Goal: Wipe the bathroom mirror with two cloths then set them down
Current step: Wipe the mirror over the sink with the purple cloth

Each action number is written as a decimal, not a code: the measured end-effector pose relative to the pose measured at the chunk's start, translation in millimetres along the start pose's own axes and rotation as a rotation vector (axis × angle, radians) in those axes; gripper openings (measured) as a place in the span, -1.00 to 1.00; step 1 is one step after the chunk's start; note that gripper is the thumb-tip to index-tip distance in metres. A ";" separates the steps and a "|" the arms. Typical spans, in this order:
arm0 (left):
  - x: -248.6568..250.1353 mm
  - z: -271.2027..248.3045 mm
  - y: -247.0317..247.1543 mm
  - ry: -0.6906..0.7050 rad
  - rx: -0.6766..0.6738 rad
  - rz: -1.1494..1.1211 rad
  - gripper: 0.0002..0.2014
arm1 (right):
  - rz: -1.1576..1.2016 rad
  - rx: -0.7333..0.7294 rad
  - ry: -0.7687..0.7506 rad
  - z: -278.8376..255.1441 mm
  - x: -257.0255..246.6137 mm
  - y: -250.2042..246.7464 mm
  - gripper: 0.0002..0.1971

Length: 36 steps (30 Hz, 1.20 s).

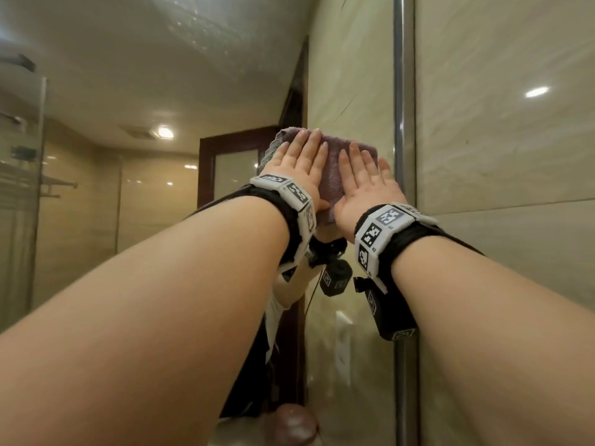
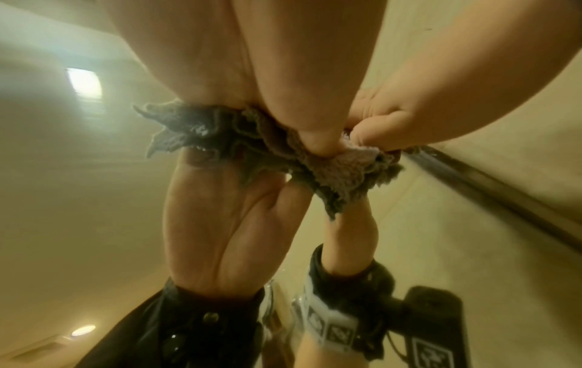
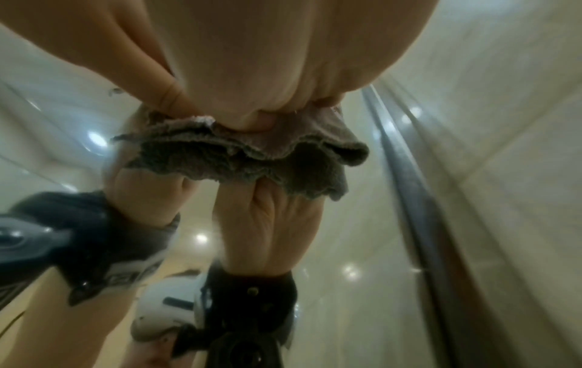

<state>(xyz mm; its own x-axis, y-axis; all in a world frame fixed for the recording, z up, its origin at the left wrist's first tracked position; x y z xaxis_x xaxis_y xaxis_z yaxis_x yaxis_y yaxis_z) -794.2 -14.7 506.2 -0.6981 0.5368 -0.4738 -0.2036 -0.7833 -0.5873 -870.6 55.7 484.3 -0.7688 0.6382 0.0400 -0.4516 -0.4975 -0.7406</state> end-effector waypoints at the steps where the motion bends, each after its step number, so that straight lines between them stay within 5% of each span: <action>1: 8.2 3.5 -1.0 0.010 0.002 0.003 -0.11 | 0.002 -0.013 0.014 -1.4 7.8 1.6 -0.23; 20: 34.9 5.8 11.3 0.109 0.079 0.103 -0.14 | 0.070 -0.066 0.100 -13.9 28.4 20.6 -0.14; 36: -122.4 -94.7 82.2 -0.027 0.049 0.042 -0.14 | 0.158 -0.101 -0.124 -28.4 -154.2 14.9 -0.05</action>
<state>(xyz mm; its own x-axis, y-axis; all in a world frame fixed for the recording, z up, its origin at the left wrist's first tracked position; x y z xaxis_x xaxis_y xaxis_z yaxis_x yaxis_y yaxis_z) -660.5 -115.1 453.7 -0.7250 0.4948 -0.4791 -0.2063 -0.8197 -0.5344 -745.9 -33.5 448.0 -0.8791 0.4767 -0.0043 -0.2782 -0.5203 -0.8074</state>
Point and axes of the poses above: each hand's wrist, its own z-axis towards the middle knuckle, its own y-axis out of the palm, x = y × z, the point moved 3 cm from there along z, towards the middle knuckle, and after that the axes turned 11 degrees about z, right-handed, at the moved point
